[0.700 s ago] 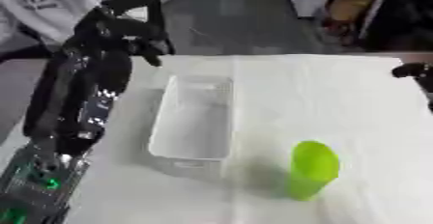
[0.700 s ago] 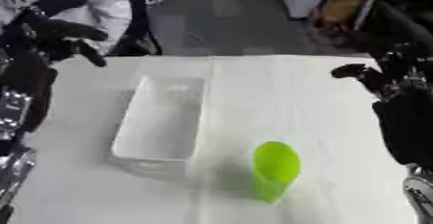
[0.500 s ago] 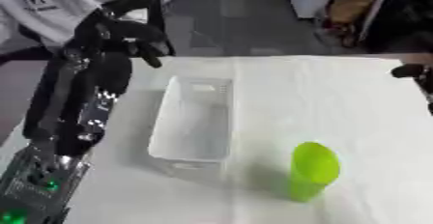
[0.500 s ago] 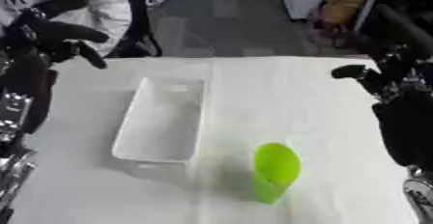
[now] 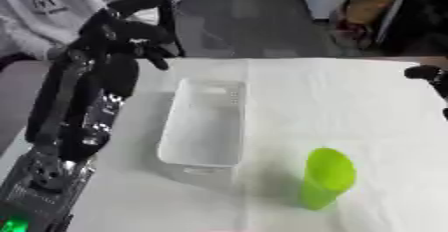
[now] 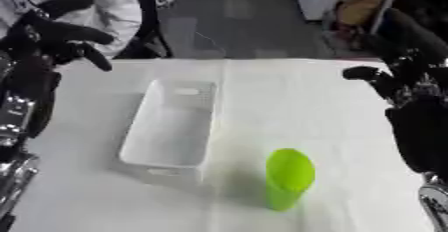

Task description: Pick up objects on the table and place them in the box.

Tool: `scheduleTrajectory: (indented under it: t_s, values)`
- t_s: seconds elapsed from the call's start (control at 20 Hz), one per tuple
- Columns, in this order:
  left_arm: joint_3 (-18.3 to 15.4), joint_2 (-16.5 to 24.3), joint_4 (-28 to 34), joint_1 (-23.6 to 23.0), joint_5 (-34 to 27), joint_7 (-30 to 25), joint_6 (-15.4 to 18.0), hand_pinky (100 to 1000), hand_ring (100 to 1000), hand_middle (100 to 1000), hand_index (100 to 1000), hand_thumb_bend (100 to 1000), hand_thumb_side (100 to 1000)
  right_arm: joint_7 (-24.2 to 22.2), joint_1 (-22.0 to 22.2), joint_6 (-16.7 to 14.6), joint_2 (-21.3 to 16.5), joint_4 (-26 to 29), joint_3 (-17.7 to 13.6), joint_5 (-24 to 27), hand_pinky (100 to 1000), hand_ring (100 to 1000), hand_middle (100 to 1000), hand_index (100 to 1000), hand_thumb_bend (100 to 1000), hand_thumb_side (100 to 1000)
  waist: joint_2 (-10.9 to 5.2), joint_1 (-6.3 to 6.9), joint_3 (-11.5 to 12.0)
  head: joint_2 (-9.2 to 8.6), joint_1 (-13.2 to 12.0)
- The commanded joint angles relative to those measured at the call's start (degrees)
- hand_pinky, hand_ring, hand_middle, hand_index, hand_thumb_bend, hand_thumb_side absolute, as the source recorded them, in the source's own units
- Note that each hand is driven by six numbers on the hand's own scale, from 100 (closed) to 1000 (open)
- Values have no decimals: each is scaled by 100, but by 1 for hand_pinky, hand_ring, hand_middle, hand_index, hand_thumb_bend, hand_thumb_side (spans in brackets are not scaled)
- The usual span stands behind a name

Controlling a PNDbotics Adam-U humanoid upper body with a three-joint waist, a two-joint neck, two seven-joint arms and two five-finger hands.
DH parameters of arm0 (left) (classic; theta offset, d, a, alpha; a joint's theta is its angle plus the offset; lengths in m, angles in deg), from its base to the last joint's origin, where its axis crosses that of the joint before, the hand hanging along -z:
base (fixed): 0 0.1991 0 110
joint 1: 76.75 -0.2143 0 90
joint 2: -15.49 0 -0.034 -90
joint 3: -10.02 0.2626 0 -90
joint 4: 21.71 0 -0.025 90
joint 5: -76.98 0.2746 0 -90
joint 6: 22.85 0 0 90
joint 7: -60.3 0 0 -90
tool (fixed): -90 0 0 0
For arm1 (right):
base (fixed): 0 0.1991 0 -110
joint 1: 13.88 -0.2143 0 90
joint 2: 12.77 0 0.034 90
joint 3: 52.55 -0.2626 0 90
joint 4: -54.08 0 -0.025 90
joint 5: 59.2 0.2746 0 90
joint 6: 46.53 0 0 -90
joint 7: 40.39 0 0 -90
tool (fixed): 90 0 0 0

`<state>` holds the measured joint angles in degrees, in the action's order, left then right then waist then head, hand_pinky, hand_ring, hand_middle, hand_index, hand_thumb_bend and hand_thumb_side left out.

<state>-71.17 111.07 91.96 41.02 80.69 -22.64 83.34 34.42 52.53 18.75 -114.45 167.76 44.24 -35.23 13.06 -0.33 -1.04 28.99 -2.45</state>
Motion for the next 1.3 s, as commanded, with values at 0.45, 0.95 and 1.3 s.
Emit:
scheduleTrajectory:
  t_s: [0.45,0.95,1.3]
  values:
    - [26,182,92,-79,35,-106,-36,492,662,865,738,255,806,-1183,-555,-77,-1789,91,326,-2460,865,947,1000,946,536,792,-256,-150,63,237,202]
    - [75,207,92,-104,11,-184,-64,491,662,866,738,252,809,-1796,-946,46,-2434,91,750,-3238,864,930,1000,953,590,782,-327,-242,117,239,942]
    - [110,218,92,-174,42,-249,-62,490,662,867,738,247,814,-2133,-1193,212,-2501,91,942,-3388,865,926,1000,953,612,774,-327,-219,105,300,1025]
